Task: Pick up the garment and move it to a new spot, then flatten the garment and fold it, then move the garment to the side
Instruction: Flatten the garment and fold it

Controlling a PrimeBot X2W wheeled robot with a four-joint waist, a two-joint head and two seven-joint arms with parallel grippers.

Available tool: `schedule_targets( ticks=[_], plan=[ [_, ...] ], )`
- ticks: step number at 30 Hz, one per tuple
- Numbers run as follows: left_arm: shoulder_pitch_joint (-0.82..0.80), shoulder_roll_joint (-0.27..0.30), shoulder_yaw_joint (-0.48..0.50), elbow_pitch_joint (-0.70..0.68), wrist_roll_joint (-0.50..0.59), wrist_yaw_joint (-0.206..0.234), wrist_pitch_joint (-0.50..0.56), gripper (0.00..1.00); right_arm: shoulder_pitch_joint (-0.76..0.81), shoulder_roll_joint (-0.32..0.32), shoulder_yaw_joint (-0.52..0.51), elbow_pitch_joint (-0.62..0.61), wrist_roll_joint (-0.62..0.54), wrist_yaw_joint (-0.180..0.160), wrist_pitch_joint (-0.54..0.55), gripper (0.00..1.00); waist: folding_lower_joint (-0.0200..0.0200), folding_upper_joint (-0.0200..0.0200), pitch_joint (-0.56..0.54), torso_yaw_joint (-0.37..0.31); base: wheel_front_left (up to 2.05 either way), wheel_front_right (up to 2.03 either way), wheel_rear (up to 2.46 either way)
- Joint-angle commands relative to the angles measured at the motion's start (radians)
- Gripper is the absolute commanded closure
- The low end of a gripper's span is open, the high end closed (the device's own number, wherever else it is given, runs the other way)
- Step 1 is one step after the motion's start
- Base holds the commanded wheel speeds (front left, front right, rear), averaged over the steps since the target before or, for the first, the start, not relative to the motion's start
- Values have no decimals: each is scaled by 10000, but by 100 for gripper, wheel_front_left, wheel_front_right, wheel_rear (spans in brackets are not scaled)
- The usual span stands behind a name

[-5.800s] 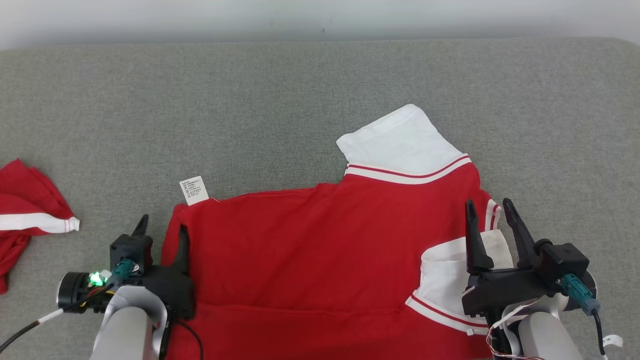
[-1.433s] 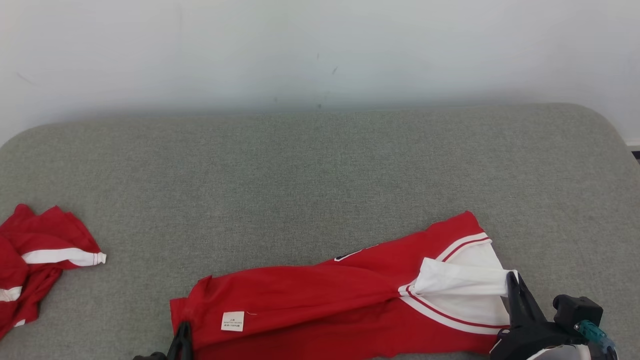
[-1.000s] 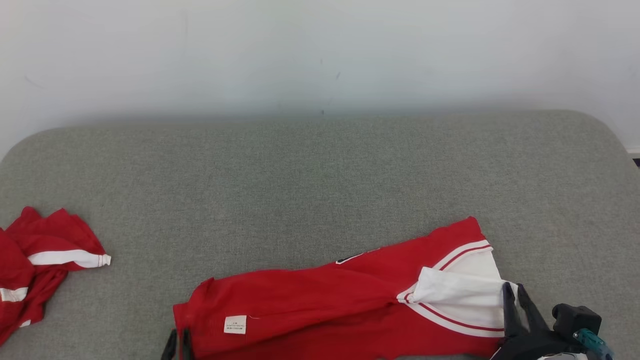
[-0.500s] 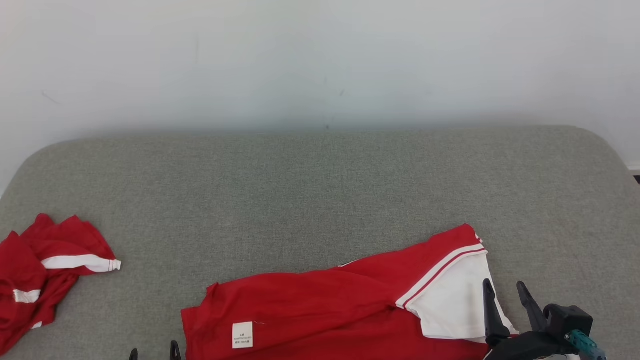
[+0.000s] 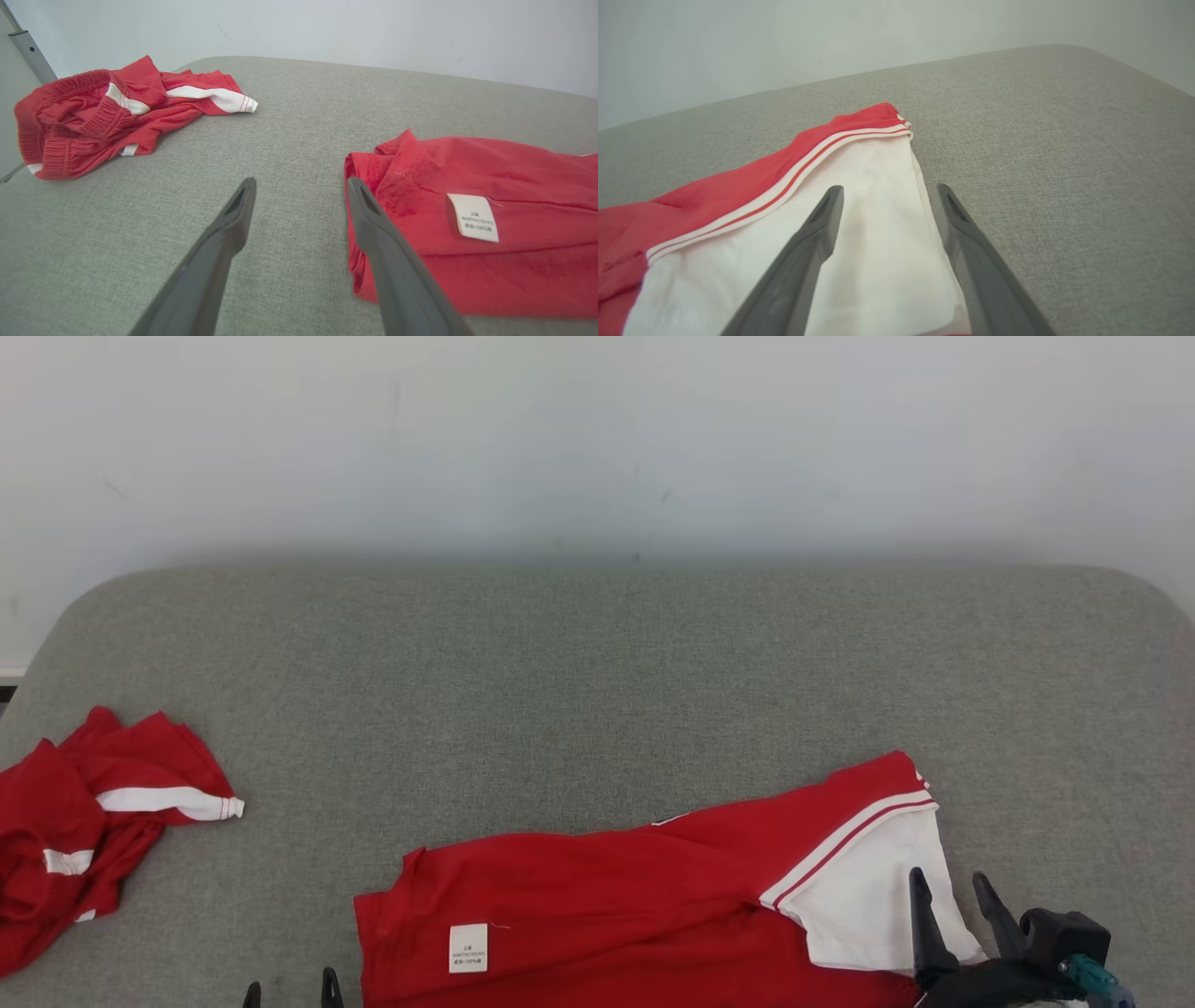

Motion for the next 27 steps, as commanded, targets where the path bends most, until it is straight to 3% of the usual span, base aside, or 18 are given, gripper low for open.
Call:
schedule_targets(
  ticks=[1, 11, 19, 20, 21, 22, 27],
  plan=[
    [-135, -2, -67, -87, -14, 47, -26, 0, -259, -76, -92, 21, -92, -29, -3, 0, 0, -1, 264, 68, 0, 0, 0],
    [-616, -1, -237, 4, 14, 45, -26, 0, -1346, -451, -279, 1630, 97, -29, 187, 0, 0, -1, 982, 358, 0, 0, 0],
    [-793, -4, -161, 23, 162, -43, -26, 0, -1769, -623, 824, 2998, 1216, -27, 1060, 0, 0, -1, 1198, 582, 0, 0, 0],
    [-769, -3, -151, 27, 171, -50, -26, 0, -1750, -609, 951, 3097, 1447, -27, 1113, 15, 0, -1, 1197, 590, 0, 0, 0],
    [-756, -4, -143, 19, 179, -51, -26, 0, -1709, -612, 1128, 3174, 1564, -27, 1189, 61, 0, -1, 1186, 590, 0, 0, 0],
    [-732, -4, -135, 6, 184, -43, -26, 0, -1657, -621, 1315, 3230, 1697, -26, 1204, 100, 0, -1, 1176, 583, 0, 0, 0],
    [-697, -3, -125, 29, 163, -2, -26, 0, -1532, -887, 1872, 3328, 2289, -31, 1001, 100, 0, -1, 1129, 509, 0, 0, 0]
  ],
)
